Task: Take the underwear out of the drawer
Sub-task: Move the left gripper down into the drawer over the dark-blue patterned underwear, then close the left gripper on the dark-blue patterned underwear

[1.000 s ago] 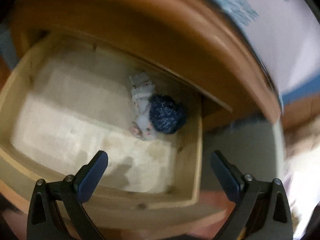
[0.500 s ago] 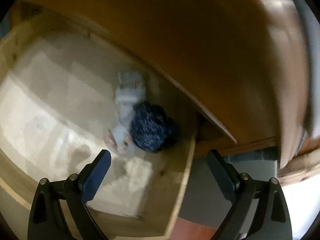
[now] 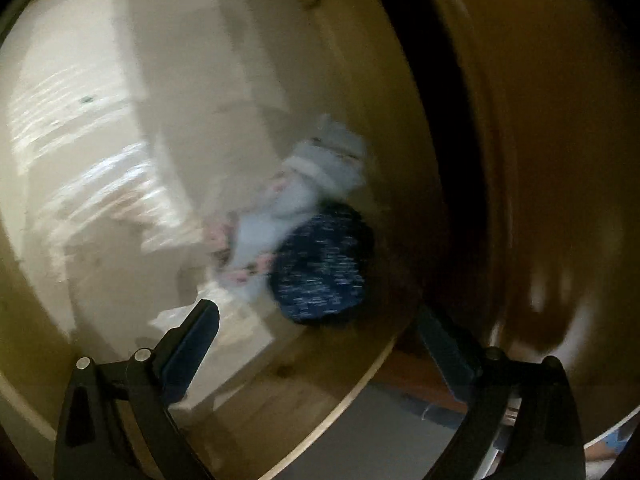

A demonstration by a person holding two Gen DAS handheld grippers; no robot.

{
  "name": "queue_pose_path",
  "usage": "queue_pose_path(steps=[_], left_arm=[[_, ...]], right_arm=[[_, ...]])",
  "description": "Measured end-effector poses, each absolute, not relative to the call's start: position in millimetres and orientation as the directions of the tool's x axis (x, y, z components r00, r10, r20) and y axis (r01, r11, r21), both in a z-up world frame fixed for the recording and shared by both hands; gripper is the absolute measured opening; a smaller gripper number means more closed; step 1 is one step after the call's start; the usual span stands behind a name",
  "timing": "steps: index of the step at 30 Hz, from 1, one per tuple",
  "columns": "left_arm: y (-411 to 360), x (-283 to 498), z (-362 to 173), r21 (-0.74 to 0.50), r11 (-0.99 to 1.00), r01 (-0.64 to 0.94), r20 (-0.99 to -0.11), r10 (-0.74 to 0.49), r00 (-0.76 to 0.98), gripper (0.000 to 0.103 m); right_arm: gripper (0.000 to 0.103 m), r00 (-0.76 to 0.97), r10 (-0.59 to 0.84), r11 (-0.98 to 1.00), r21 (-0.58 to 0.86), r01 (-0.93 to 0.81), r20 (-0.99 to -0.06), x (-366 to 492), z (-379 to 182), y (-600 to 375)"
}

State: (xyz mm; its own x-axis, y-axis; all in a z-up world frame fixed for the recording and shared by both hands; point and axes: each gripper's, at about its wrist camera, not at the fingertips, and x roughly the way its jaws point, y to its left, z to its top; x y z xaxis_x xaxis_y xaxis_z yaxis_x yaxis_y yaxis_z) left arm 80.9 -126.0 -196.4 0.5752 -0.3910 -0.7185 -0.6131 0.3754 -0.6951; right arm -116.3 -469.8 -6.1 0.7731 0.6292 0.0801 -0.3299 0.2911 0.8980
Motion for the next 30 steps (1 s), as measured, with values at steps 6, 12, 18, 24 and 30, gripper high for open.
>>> queue_pose_path(steps=[6, 12, 18, 24, 30], left_arm=[[-130, 83, -203, -0.697, 0.355, -0.623, -0.716, -0.398, 0.574, 0.103], [-138, 80, -223, -0.644, 0.273, -0.715, -0.75, -0.409, 0.52, 0.101], [-142, 93, -225, -0.622, 0.296, -0.725, -0.769, -0.405, 0.494, 0.045], [-153, 109, -236, -0.6, 0.335, -0.726, -0.773, -0.476, 0.42, 0.0], [-150, 101, -228, -0.617, 0.375, -0.692, -0.763, -0.502, 0.408, 0.0]], right_arm=[[0.055, 0.763, 0.639, 0.261, 0.906, -0.332, 0.096, -115, -10, -472], [0.06, 0.752, 0.652, 0.229, 0.922, -0.313, 0.094, -112, -14, -472], [0.06, 0.757, 0.647, 0.219, 0.928, -0.302, 0.094, -112, -17, -473], [0.06, 0.763, 0.638, 0.187, 0.941, -0.283, 0.102, -110, -23, -476], [0.06, 0.772, 0.63, 0.18, 0.95, -0.256, 0.089, -108, -26, -478]])
